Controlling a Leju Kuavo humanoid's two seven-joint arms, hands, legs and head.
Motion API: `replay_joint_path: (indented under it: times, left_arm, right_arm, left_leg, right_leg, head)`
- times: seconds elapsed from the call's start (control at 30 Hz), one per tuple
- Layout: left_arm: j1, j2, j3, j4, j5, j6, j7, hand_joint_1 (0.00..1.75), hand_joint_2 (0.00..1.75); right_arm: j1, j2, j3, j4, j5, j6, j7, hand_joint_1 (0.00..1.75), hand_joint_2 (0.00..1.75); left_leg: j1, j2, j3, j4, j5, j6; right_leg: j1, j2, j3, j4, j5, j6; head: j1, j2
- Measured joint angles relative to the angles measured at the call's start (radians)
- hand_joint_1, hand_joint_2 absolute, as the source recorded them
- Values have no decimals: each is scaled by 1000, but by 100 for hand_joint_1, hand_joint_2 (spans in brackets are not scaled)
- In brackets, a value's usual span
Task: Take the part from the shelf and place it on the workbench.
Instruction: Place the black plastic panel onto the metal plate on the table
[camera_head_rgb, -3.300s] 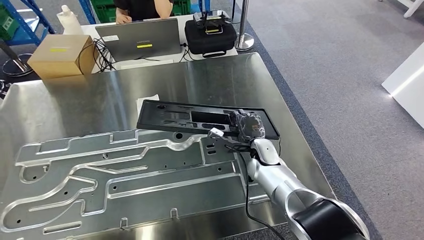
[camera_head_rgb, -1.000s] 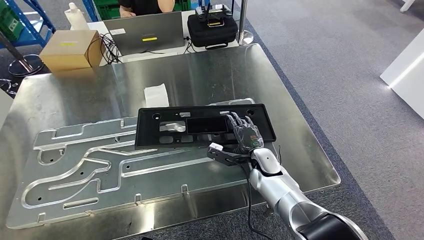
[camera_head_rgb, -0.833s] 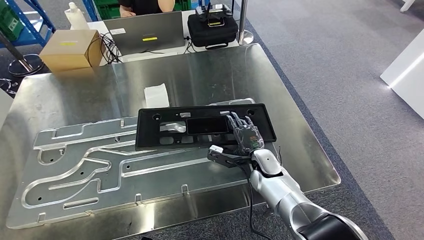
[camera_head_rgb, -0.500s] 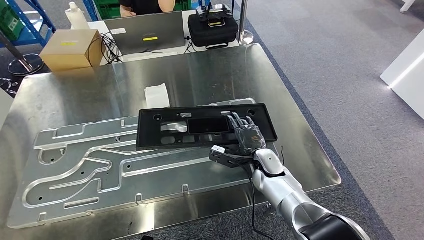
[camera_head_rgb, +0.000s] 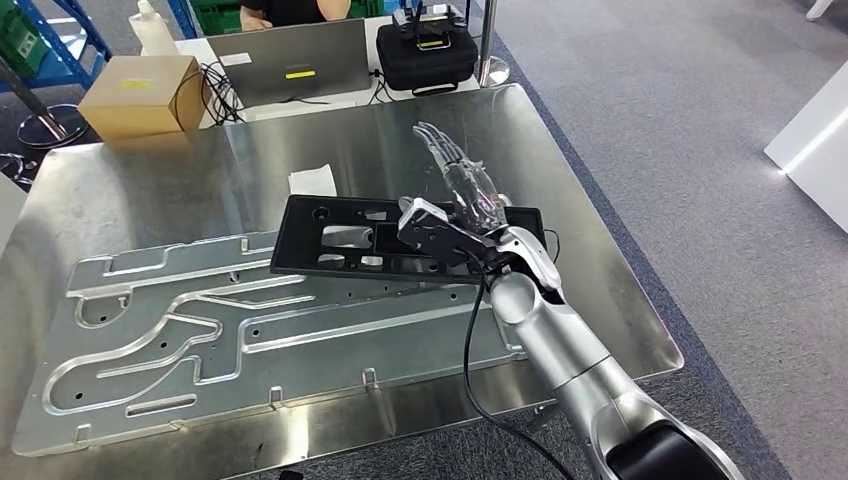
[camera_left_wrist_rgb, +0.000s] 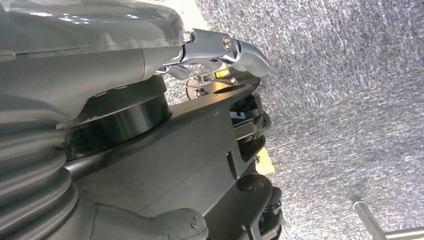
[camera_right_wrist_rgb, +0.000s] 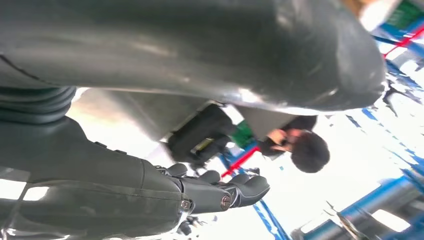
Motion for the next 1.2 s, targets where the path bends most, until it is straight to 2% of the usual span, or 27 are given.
replay_joint_path:
  times: [0.27,0.43,0.57,0.63,0.7,0.83,0.9,0.97,1.0,1.03,1.13,1.17,1.2]
  left_arm:
    - [-9,-15,0,0,-2,-10,4,0,175]
    - [-12,-18,0,0,-8,-9,14,0,175]
    - [-12,-19,0,0,-8,-9,14,0,175]
    - [-12,-19,0,0,-8,-9,13,0,87]
    - [-15,-19,0,0,-1,-13,8,0,0]
    - [-31,-19,5,0,27,-31,-9,0,0]
    - [-34,-19,11,0,39,-34,-10,0,0]
    - [-34,-20,18,0,44,-35,-10,0,0]
    - [-35,-20,21,0,45,-33,-10,0,0]
    - [-36,-21,23,0,45,-29,-8,0,0]
    - [-37,-21,26,0,45,-14,1,0,0]
    - [-37,-20,26,0,44,-11,4,0,0]
    - [-37,-20,27,0,44,-8,7,0,0]
  right_arm:
    - [-35,8,67,7,-62,-2,-2,0,0]
    - [-43,63,115,62,-66,-6,-22,0,0]
    - [-48,88,130,86,-65,-3,-30,0,0]
    - [-50,108,145,99,-62,9,-45,0,0]
    - [-50,151,180,124,-54,16,-59,0,0]
    - [-51,242,279,183,-47,-2,-67,0,0]
    - [-58,261,299,201,-56,-11,-66,0,0]
    - [-71,268,307,213,-67,-16,-66,0,0]
    - [-77,269,309,218,-71,-17,-66,0,0]
    - [-82,268,310,221,-75,-18,-66,0,0]
    - [-87,261,310,234,-84,-23,-65,0,0]
    - [-86,257,310,240,-87,-26,-65,0,0]
    - [-86,253,310,245,-89,-29,-65,0,0]
  left_leg:
    - [0,0,-2,0,0,0]
    - [0,1,-2,0,1,0]
    - [0,-1,-3,0,1,-1]
    - [0,0,-3,0,1,-1]
    - [0,1,-3,0,1,-1]
    - [-1,1,-5,2,0,0]
    - [-4,-2,-7,4,1,5]
    - [1,-1,-4,-5,11,10]
    - [5,1,-3,-12,18,11]
    - [10,3,-3,-20,25,14]
    - [12,6,-17,-23,37,17]
    - [13,6,-24,-20,42,14]
    - [15,6,-33,-17,46,11]
  right_leg:
    - [0,0,-1,0,0,0]
    - [0,1,-2,0,1,-1]
    - [0,-1,-2,1,1,-1]
    - [0,0,-3,1,1,-1]
    - [0,2,-4,1,1,-1]
    - [0,0,-5,1,1,-1]
    - [-1,-4,-4,0,4,2]
    - [0,-4,-5,2,3,7]
    - [0,-2,-9,13,-10,12]
    - [-2,0,-19,41,-38,18]
    - [-21,1,-81,217,-157,42]
    - [-29,1,-92,259,-174,49]
    - [-36,1,-86,268,-172,55]
  head:
    - [0,0]
    - [0,0]
    - [0,0]
    - [0,0]
    - [0,0]
    - [0,0]
    - [0,0]
    - [0,0]
    - [2,0]
    - [4,0]
    - [11,0]
    - [11,0]
    - [11,0]
